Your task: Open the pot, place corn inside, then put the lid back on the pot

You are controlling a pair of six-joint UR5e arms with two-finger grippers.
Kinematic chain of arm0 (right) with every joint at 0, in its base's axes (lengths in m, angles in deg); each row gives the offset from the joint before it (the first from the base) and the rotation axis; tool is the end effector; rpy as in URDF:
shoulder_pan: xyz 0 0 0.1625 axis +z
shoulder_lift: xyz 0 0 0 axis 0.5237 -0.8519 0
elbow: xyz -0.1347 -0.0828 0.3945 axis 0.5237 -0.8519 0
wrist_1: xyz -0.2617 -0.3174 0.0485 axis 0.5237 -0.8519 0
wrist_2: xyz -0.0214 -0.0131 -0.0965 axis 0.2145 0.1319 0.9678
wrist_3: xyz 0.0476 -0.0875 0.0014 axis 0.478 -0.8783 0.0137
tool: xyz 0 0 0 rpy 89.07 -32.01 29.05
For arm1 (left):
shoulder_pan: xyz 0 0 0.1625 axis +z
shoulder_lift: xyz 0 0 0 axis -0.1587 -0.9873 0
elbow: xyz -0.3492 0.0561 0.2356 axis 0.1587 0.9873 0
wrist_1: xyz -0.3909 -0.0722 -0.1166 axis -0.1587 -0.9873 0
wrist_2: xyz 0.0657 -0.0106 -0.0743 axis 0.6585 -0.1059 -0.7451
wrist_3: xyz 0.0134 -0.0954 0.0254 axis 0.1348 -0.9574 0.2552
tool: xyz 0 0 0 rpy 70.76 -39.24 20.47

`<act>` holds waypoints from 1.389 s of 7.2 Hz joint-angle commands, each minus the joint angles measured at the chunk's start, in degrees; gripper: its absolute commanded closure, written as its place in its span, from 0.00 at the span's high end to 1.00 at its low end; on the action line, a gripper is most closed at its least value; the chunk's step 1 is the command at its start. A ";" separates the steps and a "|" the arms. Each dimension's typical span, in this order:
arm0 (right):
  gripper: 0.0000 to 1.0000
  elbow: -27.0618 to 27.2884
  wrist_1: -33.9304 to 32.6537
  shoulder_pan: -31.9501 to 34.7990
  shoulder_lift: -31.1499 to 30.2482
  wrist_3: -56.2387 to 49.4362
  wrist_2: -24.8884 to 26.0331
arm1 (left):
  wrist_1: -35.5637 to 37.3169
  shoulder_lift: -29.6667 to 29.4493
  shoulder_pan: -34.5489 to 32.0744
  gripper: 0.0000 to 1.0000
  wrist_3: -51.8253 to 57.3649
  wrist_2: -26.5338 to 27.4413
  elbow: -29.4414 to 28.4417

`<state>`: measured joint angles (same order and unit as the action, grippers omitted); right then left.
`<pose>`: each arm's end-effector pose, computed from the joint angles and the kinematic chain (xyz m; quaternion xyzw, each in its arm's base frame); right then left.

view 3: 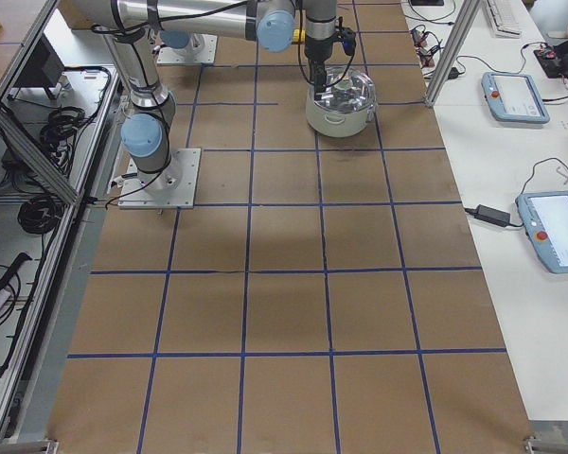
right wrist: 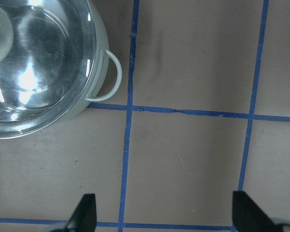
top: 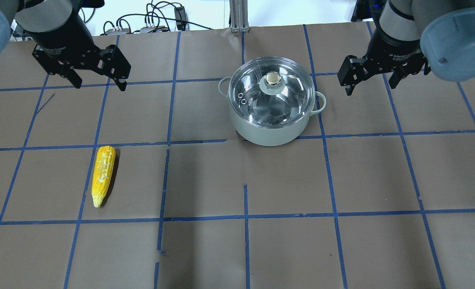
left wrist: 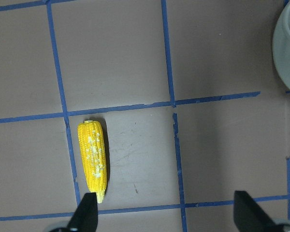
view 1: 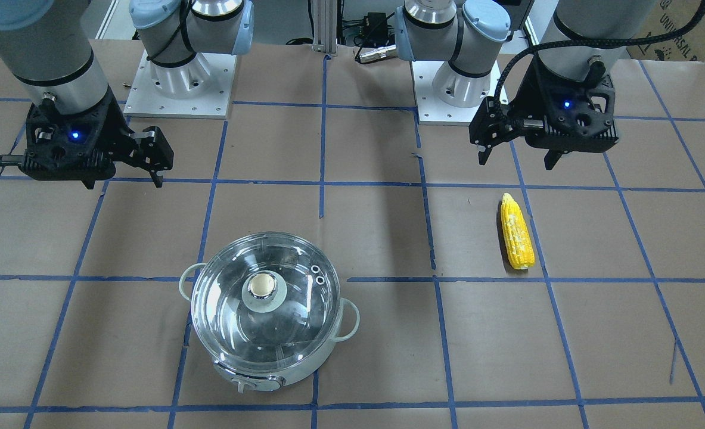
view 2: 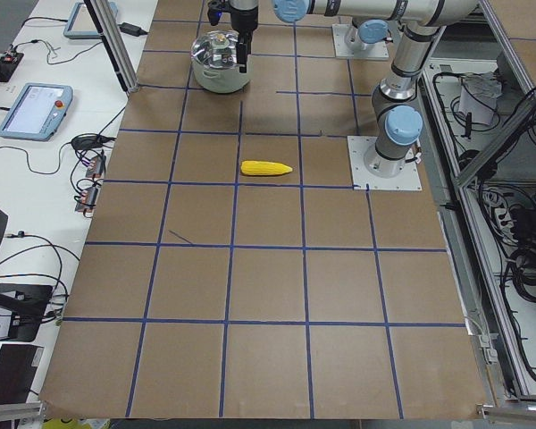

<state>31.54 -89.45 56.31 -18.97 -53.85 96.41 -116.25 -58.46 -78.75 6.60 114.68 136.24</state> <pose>0.1086 -0.5182 0.4527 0.0447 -0.9985 0.0104 0.0296 -0.1107 -0.5133 0.5070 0.0501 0.9985 -0.0060 0.0196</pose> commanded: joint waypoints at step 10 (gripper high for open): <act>0.99 -14.44 -8.69 12.90 17.49 7.78 -2.50 | -0.40 0.20 0.08 1.00 -2.17 0.01 0.51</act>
<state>19.78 -96.29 66.29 -4.85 -47.77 93.54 -116.56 -58.21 -78.74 4.11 114.60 136.75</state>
